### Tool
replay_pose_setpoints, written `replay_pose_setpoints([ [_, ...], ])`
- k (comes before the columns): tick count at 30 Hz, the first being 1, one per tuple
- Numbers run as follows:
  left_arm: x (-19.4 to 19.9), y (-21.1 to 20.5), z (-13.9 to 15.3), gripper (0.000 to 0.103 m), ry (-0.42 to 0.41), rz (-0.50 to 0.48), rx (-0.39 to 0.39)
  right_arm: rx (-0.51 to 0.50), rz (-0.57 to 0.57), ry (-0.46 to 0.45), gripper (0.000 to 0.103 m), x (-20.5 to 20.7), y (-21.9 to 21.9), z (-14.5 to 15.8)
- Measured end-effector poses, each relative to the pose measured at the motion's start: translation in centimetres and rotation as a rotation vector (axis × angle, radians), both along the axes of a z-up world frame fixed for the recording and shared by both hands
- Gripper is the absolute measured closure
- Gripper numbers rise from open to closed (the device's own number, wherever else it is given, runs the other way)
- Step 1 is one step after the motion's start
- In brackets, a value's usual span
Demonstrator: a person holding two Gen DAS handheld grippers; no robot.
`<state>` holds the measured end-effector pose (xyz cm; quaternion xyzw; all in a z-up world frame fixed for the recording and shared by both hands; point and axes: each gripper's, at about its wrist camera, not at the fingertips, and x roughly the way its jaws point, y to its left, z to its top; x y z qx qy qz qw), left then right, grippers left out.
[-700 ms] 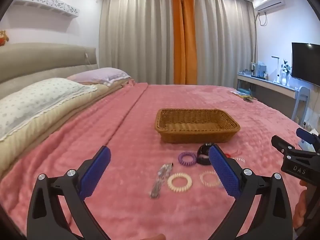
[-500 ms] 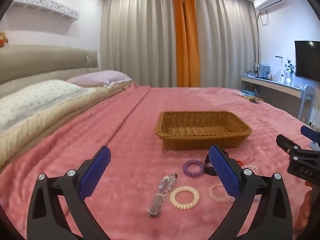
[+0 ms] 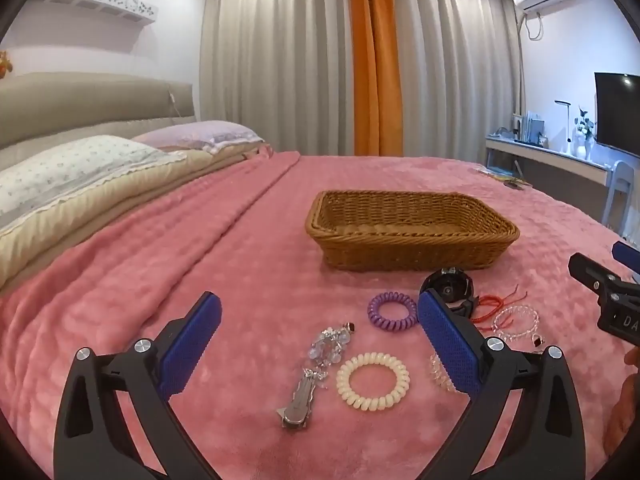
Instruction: Organize jewelry
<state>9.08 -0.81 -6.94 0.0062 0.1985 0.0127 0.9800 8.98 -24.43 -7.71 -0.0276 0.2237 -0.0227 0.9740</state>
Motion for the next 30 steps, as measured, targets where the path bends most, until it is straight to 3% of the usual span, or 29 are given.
replay_pose_setpoints([
  [8,0.2,0.6,-0.5,0.008,0.004,-0.002,-0.037,0.005,-0.014,0.007,0.008,-0.1,-0.3,-0.3],
  [30,0.2,0.3,-1.4,0.007,0.011,0.001,-0.047,0.032,-0.017,0.030,0.008,0.2,-0.7,-0.4],
])
